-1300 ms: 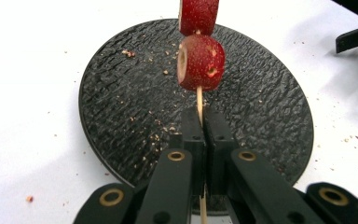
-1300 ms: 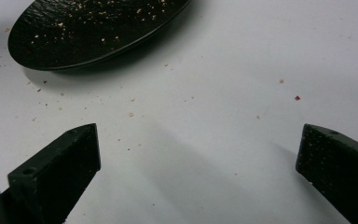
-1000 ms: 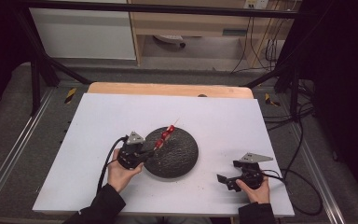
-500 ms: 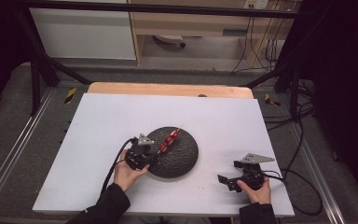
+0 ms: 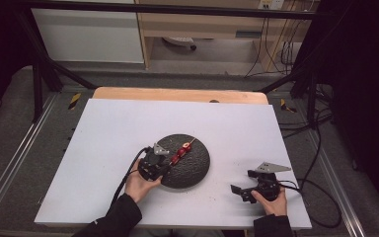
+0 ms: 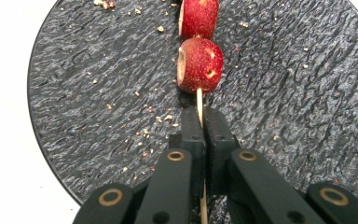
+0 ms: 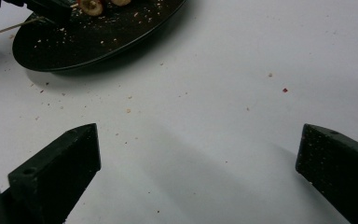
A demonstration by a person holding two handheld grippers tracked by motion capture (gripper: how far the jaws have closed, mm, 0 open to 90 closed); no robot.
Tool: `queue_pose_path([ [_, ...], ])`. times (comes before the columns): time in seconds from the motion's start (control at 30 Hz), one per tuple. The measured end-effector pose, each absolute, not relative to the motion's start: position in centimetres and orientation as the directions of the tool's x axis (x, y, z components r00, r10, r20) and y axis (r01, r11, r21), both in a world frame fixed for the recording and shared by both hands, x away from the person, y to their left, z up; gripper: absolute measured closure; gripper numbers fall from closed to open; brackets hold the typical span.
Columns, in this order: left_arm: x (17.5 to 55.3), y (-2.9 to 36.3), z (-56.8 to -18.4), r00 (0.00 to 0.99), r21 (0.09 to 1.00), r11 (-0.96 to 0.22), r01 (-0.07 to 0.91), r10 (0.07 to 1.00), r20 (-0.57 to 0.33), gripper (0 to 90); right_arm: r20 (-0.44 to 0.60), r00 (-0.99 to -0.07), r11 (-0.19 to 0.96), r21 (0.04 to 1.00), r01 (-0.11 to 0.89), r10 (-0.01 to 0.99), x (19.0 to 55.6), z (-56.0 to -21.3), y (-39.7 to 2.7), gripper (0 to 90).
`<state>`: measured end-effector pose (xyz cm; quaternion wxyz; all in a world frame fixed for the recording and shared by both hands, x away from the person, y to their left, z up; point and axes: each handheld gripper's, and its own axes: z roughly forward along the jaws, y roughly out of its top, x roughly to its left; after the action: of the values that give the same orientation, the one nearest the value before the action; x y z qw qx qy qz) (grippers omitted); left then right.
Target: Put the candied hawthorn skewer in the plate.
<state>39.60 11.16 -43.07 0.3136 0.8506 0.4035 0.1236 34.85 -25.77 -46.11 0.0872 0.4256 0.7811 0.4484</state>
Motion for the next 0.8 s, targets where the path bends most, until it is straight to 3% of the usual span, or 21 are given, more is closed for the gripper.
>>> queue_pose_path([
  [0.1, 39.6, 11.3, -43.1, 0.644, 0.635, -0.475, 0.61, 0.763, -0.048, 86.9, 0.246, -0.622, 0.236, 0.774, 0.587, 0.743, 34.9, -46.1, -25.8, 0.6],
  [0.2, 39.4, 11.5, -42.9, 0.651, 0.642, -0.474, 0.603, 0.757, -0.052, 78.7, 0.241, -0.623, 0.24, 0.774, 0.586, 0.744, 34.9, -46.1, -25.8, 0.6],
  [0.57, 38.1, 14.7, -41.3, 0.704, 0.695, -0.496, 0.52, 0.71, -0.02, 42.2, 0.254, -0.619, 0.222, 0.779, 0.586, 0.744, 34.8, -46.0, -25.8, 0.6],
  [0.8, 37.3, 17.7, -41.1, 0.705, 0.698, -0.494, 0.518, 0.708, -0.022, 20.0, 0.258, -0.619, 0.219, 0.779, 0.587, 0.742, 34.8, -46.0, -25.8, 0.6],
])
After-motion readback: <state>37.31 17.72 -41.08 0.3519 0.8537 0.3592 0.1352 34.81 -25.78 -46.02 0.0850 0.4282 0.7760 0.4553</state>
